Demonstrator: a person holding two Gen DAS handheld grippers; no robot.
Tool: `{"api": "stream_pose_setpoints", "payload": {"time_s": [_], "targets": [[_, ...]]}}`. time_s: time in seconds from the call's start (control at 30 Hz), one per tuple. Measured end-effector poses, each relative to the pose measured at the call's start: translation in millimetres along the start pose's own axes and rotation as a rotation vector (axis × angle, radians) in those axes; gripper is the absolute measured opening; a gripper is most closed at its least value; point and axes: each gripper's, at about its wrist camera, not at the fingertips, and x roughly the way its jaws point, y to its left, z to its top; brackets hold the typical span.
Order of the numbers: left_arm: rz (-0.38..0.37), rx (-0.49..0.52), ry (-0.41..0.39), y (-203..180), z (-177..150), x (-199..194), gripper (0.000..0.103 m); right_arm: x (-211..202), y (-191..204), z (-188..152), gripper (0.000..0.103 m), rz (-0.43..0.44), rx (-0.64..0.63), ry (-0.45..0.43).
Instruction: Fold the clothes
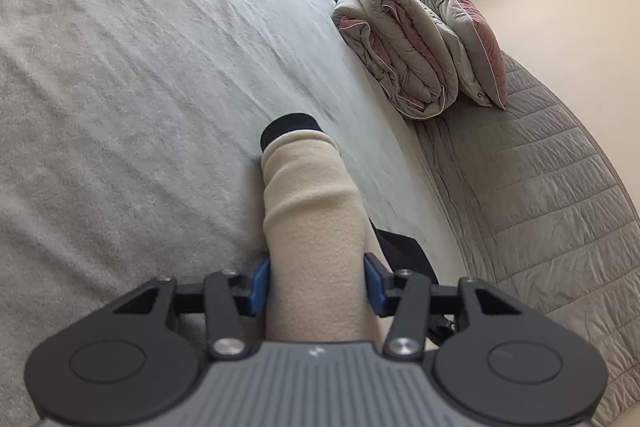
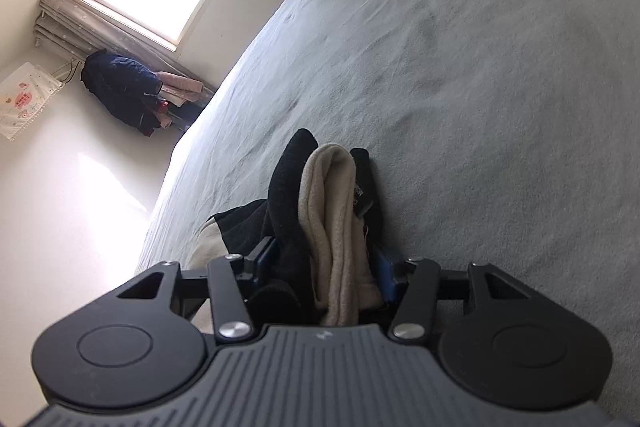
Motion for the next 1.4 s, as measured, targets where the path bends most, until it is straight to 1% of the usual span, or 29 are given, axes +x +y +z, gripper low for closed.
{"api": "stream_pose_setpoints", "payload": {"time_s": [0.07, 0.17, 0.27, 0.4, 0.53, 0.6, 0.73, 0.8, 0.9, 0.93, 1.07, 1.17, 1.2, 1.23, 1.27, 1.3, 1.33, 1.4], "targets": [[0.003, 0.03, -0.01, -10.9, 3.2, 1.0, 0.041, -5.6, 0.3, 6.3, 0.046, 0.03, 0.009, 0.002], [-0.011, 0.101, -0.03, -37.9, 9.2, 6.8, 0.039, -15.4, 5.9, 16.3, 0.043, 0.032, -0.054, -0.015], [-0.038, 0.159, -0.043, -70.2, 14.5, 23.7, 0.038, -30.6, 3.1, 33.5, 0.043, 0.04, -0.069, -0.082], [-0.068, 0.22, -0.017, -112.6, 18.4, 65.0, 0.038, -58.3, -5.9, 69.3, 0.043, 0.013, -0.126, -0.182], [-0.094, 0.268, 0.005, -151.8, 15.4, 120.2, 0.038, -81.3, -20.1, 108.3, 0.043, -0.066, -0.201, -0.269], [-0.112, 0.29, 0.012, -171.4, 12.2, 150.9, 0.038, -91.0, -33.2, 131.8, 0.043, -0.116, -0.23, -0.314], [-0.153, 0.328, 0.03, -207.3, 6.2, 208.2, 0.038, -102.1, -54.1, 165.6, 0.043, -0.233, -0.285, -0.409], [-0.166, 0.344, 0.022, -219.0, 6.5, 229.4, 0.038, -104.7, -65.6, 182.5, 0.043, -0.263, -0.285, -0.45], [-0.185, 0.363, 0.005, -234.6, 7.3, 259.3, 0.038, -107.3, -80.7, 202.6, 0.043, -0.289, -0.282, -0.488], [-0.177, 0.374, -0.001, -235.4, 6.6, 265.7, 0.038, -102.5, -85.9, 205.0, 0.043, -0.303, -0.285, -0.486], [-0.104, 0.43, -0.028, -226.6, 1.7, 281.8, 0.039, -83.0, -107.0, 214.4, 0.043, -0.359, -0.294, -0.474], [-0.049, 0.471, -0.049, -220.0, -2.0, 293.8, 0.049, -68.4, -122.7, 221.4, 0.045, -0.402, -0.301, -0.464], [-0.03, 0.485, -0.056, -217.8, -3.3, 297.9, 0.055, -63.8, -128.2, 223.2, 0.049, -0.412, -0.301, -0.463], [-0.012, 0.499, -0.063, -215.6, -4.5, 301.9, 0.064, -61.1, -134.4, 221.8, 0.055, -0.402, -0.288, -0.47], [0.007, 0.513, -0.069, -213.4, -5.7, 305.9, 0.068, -61.9, -138.2, 220.7, 0.063, -0.393, -0.27, -0.481], [0.021, 0.534, -0.097, -214.7, -5.1, 304.6, 0.07, -63.9, -138.8, 221.8, 0.067, -0.392, -0.255, -0.483], [0.033, 0.562, -0.138, -218.3, -3.1, 299.6, 0.07, -67.5, -136.4, 224.5, 0.067, -0.391, -0.247, -0.485], [0.04, 0.614, -0.219, -228.1, 0.1, 292.4, 0.069, -76.6, -126.9, 224.8, 0.067, -0.376, -0.265, -0.525]]}}
